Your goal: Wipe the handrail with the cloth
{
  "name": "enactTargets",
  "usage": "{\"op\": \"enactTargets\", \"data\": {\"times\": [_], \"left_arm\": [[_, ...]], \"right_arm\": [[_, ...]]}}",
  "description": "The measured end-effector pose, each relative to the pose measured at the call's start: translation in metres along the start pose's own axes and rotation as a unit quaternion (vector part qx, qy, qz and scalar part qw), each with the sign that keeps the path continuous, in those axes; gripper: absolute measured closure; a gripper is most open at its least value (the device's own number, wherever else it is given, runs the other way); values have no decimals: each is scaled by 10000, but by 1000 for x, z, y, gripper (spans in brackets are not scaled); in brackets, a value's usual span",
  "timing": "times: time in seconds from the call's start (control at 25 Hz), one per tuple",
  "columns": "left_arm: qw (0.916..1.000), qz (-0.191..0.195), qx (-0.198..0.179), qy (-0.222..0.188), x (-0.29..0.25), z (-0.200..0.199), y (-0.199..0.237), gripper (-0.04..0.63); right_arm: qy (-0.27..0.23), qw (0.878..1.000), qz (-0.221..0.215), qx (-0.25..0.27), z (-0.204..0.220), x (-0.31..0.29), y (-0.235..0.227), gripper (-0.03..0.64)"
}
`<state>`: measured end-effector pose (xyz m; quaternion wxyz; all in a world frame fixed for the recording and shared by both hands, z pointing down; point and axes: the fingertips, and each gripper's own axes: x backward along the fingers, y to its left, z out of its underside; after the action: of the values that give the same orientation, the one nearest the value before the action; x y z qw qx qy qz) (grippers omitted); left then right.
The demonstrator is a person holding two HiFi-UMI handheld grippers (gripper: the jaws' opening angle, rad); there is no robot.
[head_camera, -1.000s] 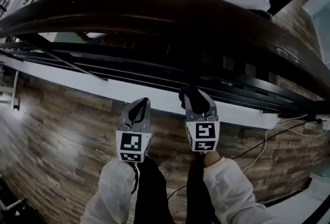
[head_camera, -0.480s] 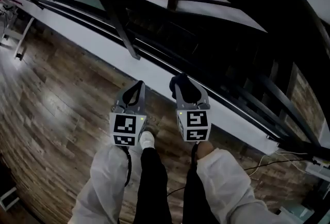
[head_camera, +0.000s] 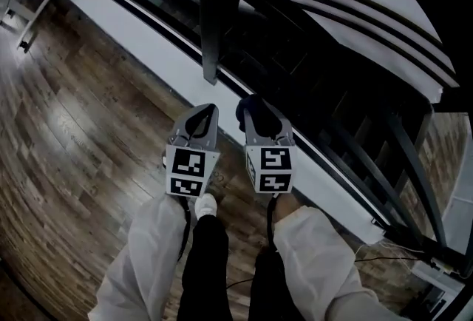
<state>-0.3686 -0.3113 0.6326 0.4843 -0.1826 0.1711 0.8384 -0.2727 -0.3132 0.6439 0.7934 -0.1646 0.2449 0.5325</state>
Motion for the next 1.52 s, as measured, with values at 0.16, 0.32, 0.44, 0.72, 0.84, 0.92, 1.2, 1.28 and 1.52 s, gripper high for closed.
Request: {"op": "enactTargets", "data": {"times": [0.16, 0.32, 0.44, 0.72, 0.84, 0.92, 1.2, 1.28, 1.52], "left_arm": [[10000, 46, 17, 2, -22, 7, 25, 595], [9999, 19, 106, -24, -35, 14, 56, 595], [9999, -34, 144, -70, -43, 17, 75, 595], [10000, -23, 6, -86, -53, 26, 100, 595], [10000, 12, -36, -86, -55, 29, 99, 595], [9999, 51, -86, -64, -55, 32, 95, 596], [9998, 38, -173, -28, -46, 30, 95, 595], [9998, 13, -190, -14, -42, 31, 96, 595], [9997, -29, -217, 77, -34, 37, 90, 595]], "right_arm": [[68, 10000, -13, -45, 0, -43, 9, 491], [72, 9999, -30, -69, -6, -80, 18, 491], [80, 10000, -31, -42, -7, -106, 21, 492], [87, 9999, 51, -9, -13, -151, 23, 492], [122, 9999, 96, 14, -7, -159, 20, 492], [159, 9998, 85, 90, -3, -163, 20, 491], [266, 9996, 60, 48, -1, -166, 18, 491], [288, 9995, 85, 25, 1, -165, 16, 491], [352, 9993, 104, -62, 10, -154, 12, 491]]}}
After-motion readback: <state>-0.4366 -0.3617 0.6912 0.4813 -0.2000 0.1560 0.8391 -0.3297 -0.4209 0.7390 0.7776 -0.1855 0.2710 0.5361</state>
